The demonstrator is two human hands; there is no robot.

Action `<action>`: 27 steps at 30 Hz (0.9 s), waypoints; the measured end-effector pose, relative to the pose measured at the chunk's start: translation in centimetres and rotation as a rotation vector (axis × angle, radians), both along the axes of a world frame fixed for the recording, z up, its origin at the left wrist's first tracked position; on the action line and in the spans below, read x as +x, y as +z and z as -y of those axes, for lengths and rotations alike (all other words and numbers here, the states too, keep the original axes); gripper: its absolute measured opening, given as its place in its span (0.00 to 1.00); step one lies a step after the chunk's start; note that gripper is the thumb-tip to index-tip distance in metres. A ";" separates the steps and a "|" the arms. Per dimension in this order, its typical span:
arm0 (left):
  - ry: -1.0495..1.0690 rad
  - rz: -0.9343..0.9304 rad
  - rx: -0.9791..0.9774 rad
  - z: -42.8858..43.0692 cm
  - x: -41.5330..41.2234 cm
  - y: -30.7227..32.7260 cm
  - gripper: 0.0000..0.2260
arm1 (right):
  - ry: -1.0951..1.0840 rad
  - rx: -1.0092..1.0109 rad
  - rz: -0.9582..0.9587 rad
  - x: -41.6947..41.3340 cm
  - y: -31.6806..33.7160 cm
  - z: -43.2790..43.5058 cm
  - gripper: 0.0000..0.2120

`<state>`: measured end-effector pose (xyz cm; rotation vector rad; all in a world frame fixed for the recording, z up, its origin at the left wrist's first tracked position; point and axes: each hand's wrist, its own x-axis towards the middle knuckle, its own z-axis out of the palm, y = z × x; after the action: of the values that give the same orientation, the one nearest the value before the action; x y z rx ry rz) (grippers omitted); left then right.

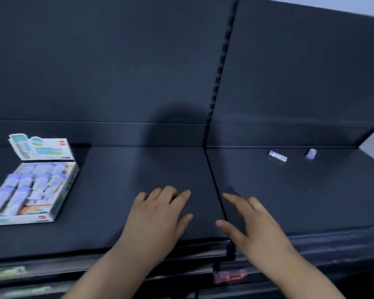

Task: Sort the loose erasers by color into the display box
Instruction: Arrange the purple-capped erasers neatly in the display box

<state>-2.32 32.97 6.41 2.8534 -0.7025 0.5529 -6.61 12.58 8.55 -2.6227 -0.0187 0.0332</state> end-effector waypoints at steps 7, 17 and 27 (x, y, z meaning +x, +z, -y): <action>0.005 -0.020 0.083 3.6 0.2 1.0 0.19 | -0.023 0.004 -0.011 0.2 0.3 3.2 0.28; -0.137 -0.066 0.111 6.7 3.6 0.6 0.17 | -0.144 -0.037 0.048 1.2 0.5 5.9 0.29; -0.205 -0.172 0.168 14.4 4.8 0.1 0.17 | -0.249 0.045 0.102 2.4 -0.9 14.6 0.29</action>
<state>2.51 18.57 6.47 2.8841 -1.0373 0.2248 -4.26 -2.00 7.62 -2.5595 0.2681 -0.1854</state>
